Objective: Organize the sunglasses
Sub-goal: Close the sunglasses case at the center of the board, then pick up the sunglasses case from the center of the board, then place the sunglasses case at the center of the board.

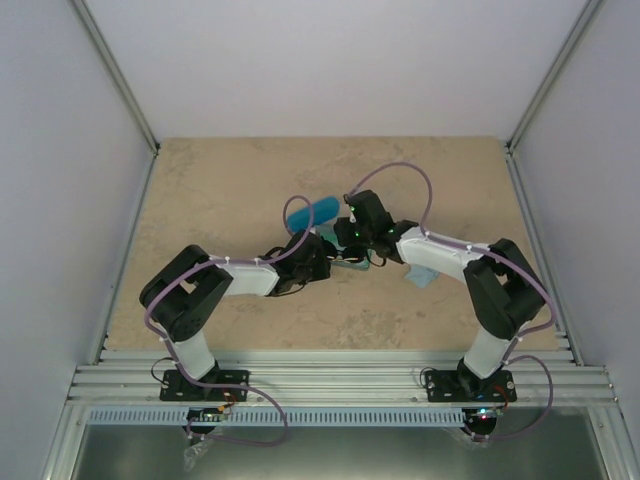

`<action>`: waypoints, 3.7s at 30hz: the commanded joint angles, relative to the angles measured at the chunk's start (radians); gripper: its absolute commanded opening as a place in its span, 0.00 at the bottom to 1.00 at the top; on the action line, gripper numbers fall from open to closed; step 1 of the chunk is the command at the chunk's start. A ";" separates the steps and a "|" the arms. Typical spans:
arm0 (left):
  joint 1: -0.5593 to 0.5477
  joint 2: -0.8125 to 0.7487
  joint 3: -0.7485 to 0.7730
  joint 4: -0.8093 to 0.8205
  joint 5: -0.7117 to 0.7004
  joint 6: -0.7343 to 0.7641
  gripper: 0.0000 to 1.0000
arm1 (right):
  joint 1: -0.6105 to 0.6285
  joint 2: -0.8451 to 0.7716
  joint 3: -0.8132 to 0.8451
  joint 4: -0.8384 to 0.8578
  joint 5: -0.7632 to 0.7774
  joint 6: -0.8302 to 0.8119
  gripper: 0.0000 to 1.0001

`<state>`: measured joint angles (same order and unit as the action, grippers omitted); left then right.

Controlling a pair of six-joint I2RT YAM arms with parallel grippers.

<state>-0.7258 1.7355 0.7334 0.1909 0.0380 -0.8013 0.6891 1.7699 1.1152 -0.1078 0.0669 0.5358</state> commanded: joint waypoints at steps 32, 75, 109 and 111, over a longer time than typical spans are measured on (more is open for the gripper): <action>0.156 -0.395 -0.049 -0.238 -0.167 0.089 0.50 | 0.015 -0.060 -0.129 -0.017 -0.064 -0.329 0.92; 0.267 -0.476 0.164 -0.463 -0.054 0.196 0.71 | 0.070 0.087 -0.065 -0.214 0.020 -0.400 0.97; 0.267 -0.243 0.263 -0.402 0.011 0.409 0.77 | -0.377 0.059 -0.039 -0.133 0.146 -0.226 0.82; 0.267 -0.203 0.290 -0.403 -0.003 0.452 0.84 | -0.380 0.056 -0.034 -0.143 0.132 -0.229 0.91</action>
<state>-0.4637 1.4742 0.9600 -0.2256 0.0540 -0.4389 0.3206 1.8202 1.0431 -0.2890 0.2146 0.3271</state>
